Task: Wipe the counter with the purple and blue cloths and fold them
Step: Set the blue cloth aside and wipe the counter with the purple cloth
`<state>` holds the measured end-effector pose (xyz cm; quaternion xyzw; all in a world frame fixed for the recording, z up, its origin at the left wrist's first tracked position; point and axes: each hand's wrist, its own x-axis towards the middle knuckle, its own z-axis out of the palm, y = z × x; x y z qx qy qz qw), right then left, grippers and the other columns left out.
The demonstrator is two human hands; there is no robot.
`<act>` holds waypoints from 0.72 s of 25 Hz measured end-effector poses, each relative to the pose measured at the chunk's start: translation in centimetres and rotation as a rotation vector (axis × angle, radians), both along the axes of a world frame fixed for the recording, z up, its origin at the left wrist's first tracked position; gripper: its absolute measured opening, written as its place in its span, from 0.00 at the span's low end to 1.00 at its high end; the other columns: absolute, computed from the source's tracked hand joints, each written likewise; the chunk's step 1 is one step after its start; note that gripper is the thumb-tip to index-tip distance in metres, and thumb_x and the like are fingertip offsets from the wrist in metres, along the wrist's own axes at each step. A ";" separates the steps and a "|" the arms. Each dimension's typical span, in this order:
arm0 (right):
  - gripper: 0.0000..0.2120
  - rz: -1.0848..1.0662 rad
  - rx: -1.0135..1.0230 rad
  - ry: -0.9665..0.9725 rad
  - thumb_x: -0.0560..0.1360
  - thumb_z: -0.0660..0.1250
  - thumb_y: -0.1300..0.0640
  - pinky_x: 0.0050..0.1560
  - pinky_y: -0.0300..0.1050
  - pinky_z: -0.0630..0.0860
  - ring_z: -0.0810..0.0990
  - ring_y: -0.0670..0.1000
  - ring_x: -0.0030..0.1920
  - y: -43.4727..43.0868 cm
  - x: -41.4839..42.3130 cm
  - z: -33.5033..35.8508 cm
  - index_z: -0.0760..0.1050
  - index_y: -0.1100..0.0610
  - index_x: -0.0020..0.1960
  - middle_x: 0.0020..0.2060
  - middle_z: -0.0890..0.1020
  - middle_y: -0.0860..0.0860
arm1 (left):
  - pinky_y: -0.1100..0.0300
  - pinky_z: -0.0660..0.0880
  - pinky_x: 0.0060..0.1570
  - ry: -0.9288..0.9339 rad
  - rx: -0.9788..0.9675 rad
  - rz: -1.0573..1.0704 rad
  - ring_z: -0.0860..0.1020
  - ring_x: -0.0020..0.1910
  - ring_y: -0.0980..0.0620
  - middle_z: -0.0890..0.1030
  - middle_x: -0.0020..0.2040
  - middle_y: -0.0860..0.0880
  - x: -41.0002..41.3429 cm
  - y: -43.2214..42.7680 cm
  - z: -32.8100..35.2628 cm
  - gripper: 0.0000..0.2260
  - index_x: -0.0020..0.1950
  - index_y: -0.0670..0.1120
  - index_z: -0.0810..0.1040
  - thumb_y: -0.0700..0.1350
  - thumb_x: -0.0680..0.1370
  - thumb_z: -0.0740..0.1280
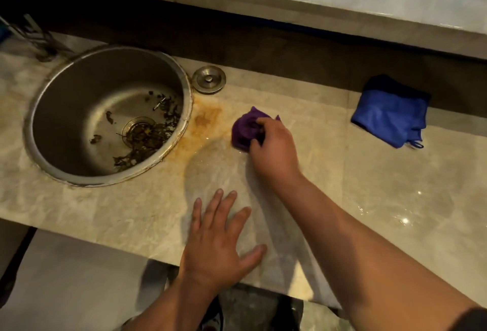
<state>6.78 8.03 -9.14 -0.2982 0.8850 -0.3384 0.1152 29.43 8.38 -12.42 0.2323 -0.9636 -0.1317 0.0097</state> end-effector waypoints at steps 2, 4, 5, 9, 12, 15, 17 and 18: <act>0.19 0.044 0.005 0.008 0.71 0.69 0.64 0.63 0.52 0.77 0.83 0.62 0.57 -4.0 1.5 0.2 0.83 0.58 0.62 0.56 0.85 0.59 | 0.31 0.58 0.77 -0.006 -0.004 0.000 0.64 0.82 0.41 0.73 0.78 0.44 -0.2 0.0 -0.4 0.35 0.71 0.50 0.79 0.71 0.72 0.66; 0.18 0.257 0.079 0.020 0.70 0.70 0.63 0.59 0.53 0.78 0.82 0.64 0.54 -6.5 5.1 0.7 0.84 0.56 0.59 0.53 0.84 0.59 | 0.31 0.57 0.78 -0.075 -0.017 -0.008 0.65 0.81 0.38 0.75 0.76 0.40 -0.2 -0.1 -0.5 0.40 0.75 0.46 0.77 0.71 0.72 0.63; 0.17 0.381 0.119 0.038 0.70 0.70 0.61 0.57 0.53 0.79 0.81 0.63 0.53 -6.3 7.0 0.9 0.84 0.55 0.59 0.52 0.84 0.57 | 0.32 0.56 0.79 -0.116 -0.035 -0.011 0.65 0.80 0.36 0.76 0.75 0.39 -0.1 -0.2 -0.5 0.41 0.76 0.45 0.75 0.71 0.72 0.62; 0.18 0.529 0.098 0.037 0.69 0.69 0.60 0.53 0.52 0.79 0.80 0.62 0.53 -0.2 6.3 0.4 0.84 0.56 0.58 0.51 0.83 0.57 | 0.33 0.57 0.79 -0.103 0.010 0.001 0.71 0.77 0.38 0.80 0.70 0.41 -0.1 -0.2 0.2 0.35 0.68 0.49 0.81 0.70 0.70 0.67; 0.19 0.238 0.167 0.088 0.74 0.68 0.61 0.56 0.53 0.78 0.78 0.62 0.57 -1.7 1.4 0.3 0.82 0.55 0.64 0.56 0.82 0.58 | 0.31 0.60 0.77 -0.016 0.051 0.002 0.67 0.80 0.42 0.74 0.77 0.45 -0.2 0.0 0.2 0.32 0.68 0.52 0.81 0.71 0.71 0.68; 0.17 0.372 0.144 0.111 0.76 0.71 0.55 0.58 0.52 0.78 0.79 0.60 0.58 -5.9 4.2 0.5 0.82 0.52 0.64 0.57 0.82 0.55 | 0.32 0.54 0.79 -0.144 -0.024 -0.052 0.65 0.81 0.38 0.74 0.77 0.41 0.1 -0.3 -0.2 0.38 0.75 0.47 0.76 0.70 0.73 0.60; 0.16 0.539 0.104 0.092 0.74 0.72 0.57 0.56 0.51 0.78 0.80 0.59 0.54 -4.3 8.0 0.7 0.83 0.52 0.62 0.54 0.83 0.55 | 0.32 0.49 0.80 -0.273 -0.121 -0.101 0.69 0.77 0.32 0.78 0.72 0.37 0.1 -0.5 -0.1 0.38 0.75 0.45 0.76 0.68 0.75 0.55; 0.16 0.535 0.061 0.050 0.73 0.71 0.58 0.54 0.52 0.78 0.79 0.59 0.52 -2.1 8.6 0.3 0.84 0.53 0.60 0.53 0.83 0.54 | 0.32 0.48 0.80 -0.293 -0.136 -0.101 0.71 0.75 0.33 0.81 0.69 0.38 0.0 -0.5 0.0 0.36 0.73 0.45 0.79 0.68 0.75 0.56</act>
